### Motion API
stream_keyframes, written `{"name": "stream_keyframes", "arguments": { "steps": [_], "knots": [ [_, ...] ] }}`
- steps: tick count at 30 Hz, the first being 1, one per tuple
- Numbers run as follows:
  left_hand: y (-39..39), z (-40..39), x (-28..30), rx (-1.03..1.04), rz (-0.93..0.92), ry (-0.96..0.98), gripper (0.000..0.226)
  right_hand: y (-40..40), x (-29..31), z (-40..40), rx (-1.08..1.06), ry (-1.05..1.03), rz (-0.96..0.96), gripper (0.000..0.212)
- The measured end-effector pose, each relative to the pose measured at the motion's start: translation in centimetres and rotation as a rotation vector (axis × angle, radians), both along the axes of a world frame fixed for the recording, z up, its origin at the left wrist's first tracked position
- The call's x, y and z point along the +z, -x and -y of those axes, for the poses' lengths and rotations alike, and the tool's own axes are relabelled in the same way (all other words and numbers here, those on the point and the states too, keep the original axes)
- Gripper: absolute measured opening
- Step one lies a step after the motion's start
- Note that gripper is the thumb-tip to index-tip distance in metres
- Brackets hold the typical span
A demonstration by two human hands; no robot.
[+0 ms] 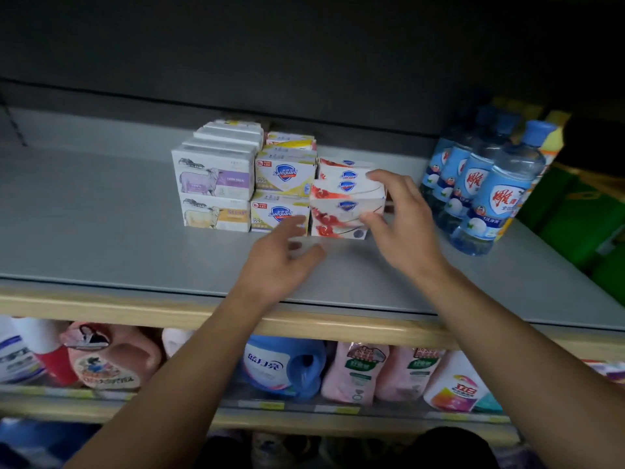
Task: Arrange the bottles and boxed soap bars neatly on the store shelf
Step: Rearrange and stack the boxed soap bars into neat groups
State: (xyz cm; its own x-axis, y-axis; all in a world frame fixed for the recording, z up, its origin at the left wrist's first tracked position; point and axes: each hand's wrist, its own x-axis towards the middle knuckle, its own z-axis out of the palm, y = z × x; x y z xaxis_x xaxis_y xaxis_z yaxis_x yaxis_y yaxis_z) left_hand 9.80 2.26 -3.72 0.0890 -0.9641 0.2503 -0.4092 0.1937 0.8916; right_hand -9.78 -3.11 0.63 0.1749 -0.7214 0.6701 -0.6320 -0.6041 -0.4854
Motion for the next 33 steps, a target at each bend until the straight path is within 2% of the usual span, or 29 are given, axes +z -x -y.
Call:
{"name": "stream_keyframes", "arguments": {
  "steps": [2,4,7,11,12,14,18,19,21,22,25,27,30,33],
  "knots": [
    [-0.2,-0.2,0.5,-0.066,-0.228,0.018,0.06,-0.2,-0.7,-1.3,0.126,-0.157,0.104,0.057],
    [0.1,-0.4,0.7,-0.136,-0.298,0.045,0.051,-0.3,-1.5,-2.2,0.216,-0.296,0.179,0.057],
    [1.3,-0.7,1.0,-0.155,-0.423,0.016,0.03,0.3,-2.3,-2.8,0.226,-0.355,0.21,0.057],
    [2.6,-0.4,1.6,-0.106,-0.607,-0.093,0.015,1.8,-3.4,-3.2,0.344,-0.445,0.258,0.083],
    [2.8,-0.3,1.5,-0.107,-0.613,-0.107,0.016,2.1,-3.8,-3.2,0.365,-0.454,0.261,0.085],
    [2.9,-0.1,1.2,-0.12,-0.582,-0.098,0.019,2.7,-4.4,-2.9,0.355,-0.453,0.282,0.076],
    [2.5,0.0,0.7,-0.139,-0.562,-0.09,0.043,2.7,-4.5,-2.1,0.344,-0.584,0.565,0.026],
    [2.5,0.0,0.7,-0.135,-0.539,-0.095,0.053,2.6,-4.5,-2.1,0.304,-0.608,0.608,0.028],
    [2.7,0.0,0.6,-0.103,-0.448,-0.097,0.068,2.5,-4.4,-2.1,0.234,-0.622,0.606,0.05],
    [2.8,0.0,0.6,-0.078,-0.4,-0.092,0.072,2.5,-4.4,-2.0,0.217,-0.616,0.6,0.054],
    [3.1,-0.1,0.6,-0.031,-0.309,-0.079,0.075,2.6,-4.3,-1.9,0.197,-0.617,0.602,0.047],
    [3.2,-0.2,0.6,-0.041,-0.312,-0.08,0.066,2.6,-4.2,-1.9,0.196,-0.63,0.614,0.043],
    [3.1,-0.3,0.7,-0.087,-0.401,-0.066,0.042,2.8,-4.2,-2.1,0.292,-0.643,0.681,0.027],
    [2.9,-0.5,0.6,-0.087,-0.417,-0.026,0.034,3.1,-4.5,-2.2,0.409,-0.622,0.661,0.045]
  ]
}}
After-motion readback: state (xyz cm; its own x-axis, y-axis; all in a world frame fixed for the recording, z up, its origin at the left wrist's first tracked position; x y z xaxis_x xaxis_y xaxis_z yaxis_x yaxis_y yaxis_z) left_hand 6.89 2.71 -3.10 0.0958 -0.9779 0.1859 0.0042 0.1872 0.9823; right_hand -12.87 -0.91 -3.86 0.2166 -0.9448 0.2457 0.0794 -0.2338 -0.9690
